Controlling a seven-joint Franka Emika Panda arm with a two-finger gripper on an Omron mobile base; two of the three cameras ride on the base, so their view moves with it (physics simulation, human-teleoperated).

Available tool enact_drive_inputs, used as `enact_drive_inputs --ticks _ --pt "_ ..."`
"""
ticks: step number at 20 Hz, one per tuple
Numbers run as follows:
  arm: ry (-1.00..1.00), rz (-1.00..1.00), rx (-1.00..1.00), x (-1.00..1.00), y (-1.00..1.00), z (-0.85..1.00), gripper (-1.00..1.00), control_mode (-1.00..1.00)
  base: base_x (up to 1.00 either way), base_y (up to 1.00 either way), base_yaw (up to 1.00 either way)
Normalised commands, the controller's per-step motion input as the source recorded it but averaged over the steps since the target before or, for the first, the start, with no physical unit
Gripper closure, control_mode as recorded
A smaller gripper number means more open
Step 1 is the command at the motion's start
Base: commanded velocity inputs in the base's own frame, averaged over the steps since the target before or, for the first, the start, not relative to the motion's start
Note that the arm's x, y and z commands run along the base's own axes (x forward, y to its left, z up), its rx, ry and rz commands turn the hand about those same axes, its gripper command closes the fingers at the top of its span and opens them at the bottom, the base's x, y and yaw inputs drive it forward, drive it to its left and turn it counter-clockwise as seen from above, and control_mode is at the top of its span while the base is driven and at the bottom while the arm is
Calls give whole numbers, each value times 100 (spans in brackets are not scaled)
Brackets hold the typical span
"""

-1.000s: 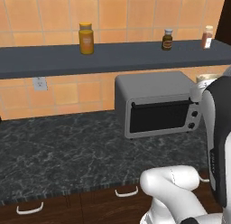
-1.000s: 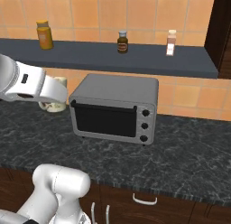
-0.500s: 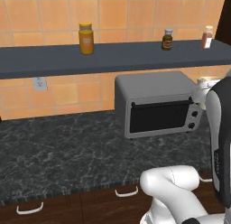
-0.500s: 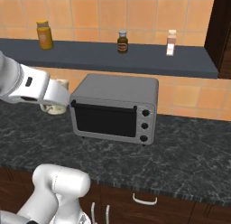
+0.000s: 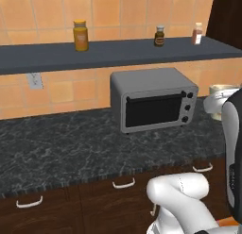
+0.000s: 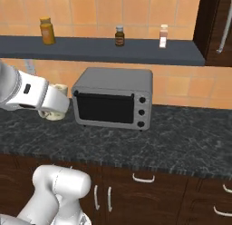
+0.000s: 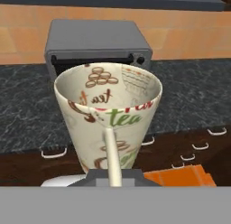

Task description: Gather all objects into one cabinet and sort the glasses and bowls to opposite sides.

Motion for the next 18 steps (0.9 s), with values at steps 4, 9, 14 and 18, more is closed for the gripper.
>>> enact_drive_inputs --ticks 4,9,14,18 --pt "0 0 0 0 0 0 100 100 -42 -31 -70" --pt "0 0 0 0 0 0 100 100 -9 -6 -94" --pt "0 0 0 0 0 0 100 100 0 -10 -94" --pt "0 0 0 0 0 0 100 100 0 -4 -95"
